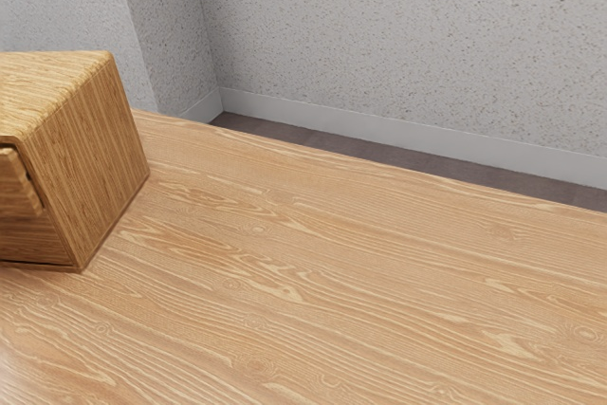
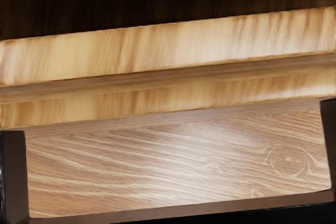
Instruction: Push the drawer handle with one arm to close the drawer
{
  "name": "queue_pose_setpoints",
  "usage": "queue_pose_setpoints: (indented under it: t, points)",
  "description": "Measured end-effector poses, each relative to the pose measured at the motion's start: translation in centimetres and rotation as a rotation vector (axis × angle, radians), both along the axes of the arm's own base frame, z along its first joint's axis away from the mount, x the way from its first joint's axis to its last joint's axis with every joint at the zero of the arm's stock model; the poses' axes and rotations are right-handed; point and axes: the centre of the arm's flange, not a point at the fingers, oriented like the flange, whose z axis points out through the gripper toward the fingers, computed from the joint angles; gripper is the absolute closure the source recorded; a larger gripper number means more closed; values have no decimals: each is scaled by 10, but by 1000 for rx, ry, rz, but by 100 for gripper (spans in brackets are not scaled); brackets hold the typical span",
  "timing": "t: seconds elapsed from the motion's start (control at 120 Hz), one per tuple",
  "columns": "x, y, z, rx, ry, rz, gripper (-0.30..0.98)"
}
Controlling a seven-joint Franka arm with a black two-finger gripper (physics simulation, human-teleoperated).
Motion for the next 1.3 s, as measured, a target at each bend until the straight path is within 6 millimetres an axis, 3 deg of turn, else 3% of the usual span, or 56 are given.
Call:
queue_pose_setpoints:
  t: [0.517,0.65,0.717,0.783,0.833,0.942,1.05,1.133,1.225,1.3]
  points:
    - [13,17,-5,1,-1,23,78]
    - [-5,8,-3,16,19,34,79]
    - [-19,-14,16,38,9,24,77]
    - [-34,-52,45,64,-16,2,61]
    - [-32,-94,77,80,-49,-44,50]
    - [7,-199,127,96,-114,-249,31]
    - [45,-266,170,101,-152,-373,20]
    - [73,-314,209,172,-126,-333,14]
    - [108,-348,209,195,-87,-248,10]
    - [141,-361,196,155,-71,-223,8]
